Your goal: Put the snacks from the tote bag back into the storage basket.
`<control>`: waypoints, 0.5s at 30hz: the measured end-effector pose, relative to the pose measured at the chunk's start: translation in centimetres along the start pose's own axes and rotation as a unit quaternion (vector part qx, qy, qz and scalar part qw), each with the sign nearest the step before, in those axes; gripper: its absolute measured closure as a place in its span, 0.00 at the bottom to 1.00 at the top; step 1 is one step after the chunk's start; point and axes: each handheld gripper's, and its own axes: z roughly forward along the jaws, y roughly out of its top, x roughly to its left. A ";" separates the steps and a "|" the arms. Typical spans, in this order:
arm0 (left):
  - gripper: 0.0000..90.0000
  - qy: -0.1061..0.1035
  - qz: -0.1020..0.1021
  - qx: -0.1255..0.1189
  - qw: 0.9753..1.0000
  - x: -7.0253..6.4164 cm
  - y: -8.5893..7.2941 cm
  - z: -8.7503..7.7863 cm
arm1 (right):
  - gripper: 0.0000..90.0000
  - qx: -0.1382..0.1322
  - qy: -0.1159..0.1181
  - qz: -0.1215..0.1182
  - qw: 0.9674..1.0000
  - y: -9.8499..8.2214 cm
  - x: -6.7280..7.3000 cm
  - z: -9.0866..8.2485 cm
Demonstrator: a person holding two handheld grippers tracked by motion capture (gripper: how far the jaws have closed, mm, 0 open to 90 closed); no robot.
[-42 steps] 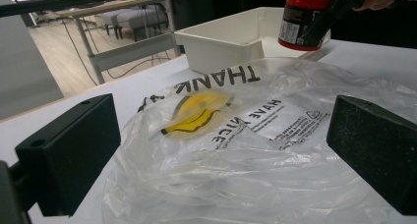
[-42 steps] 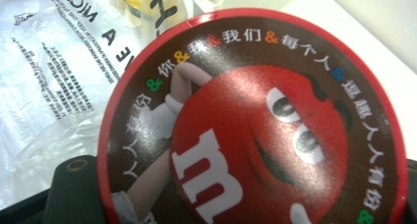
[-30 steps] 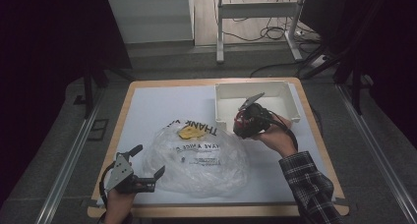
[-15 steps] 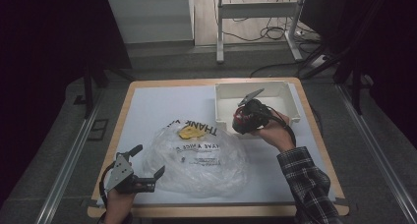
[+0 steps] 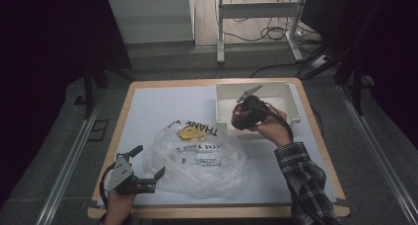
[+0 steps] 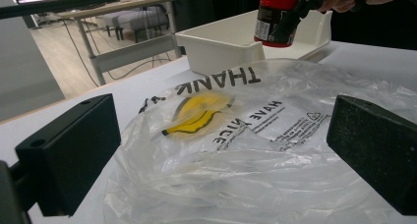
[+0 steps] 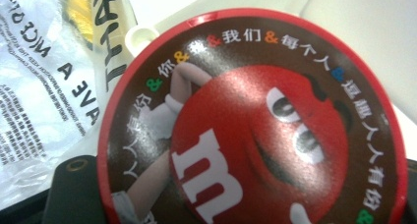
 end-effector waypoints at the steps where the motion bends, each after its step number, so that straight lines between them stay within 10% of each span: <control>1: 0.00 0.000 0.000 0.000 1.000 0.0 0.0 0.0 | 0.28 0.000 -0.001 -0.001 1.000 0.1 -0.1 0.1; 15: 0.00 0.000 -0.001 0.000 1.000 0.0 0.0 0.0 | 0.28 0.005 -0.006 -0.017 1.000 0.8 -1.2 1.5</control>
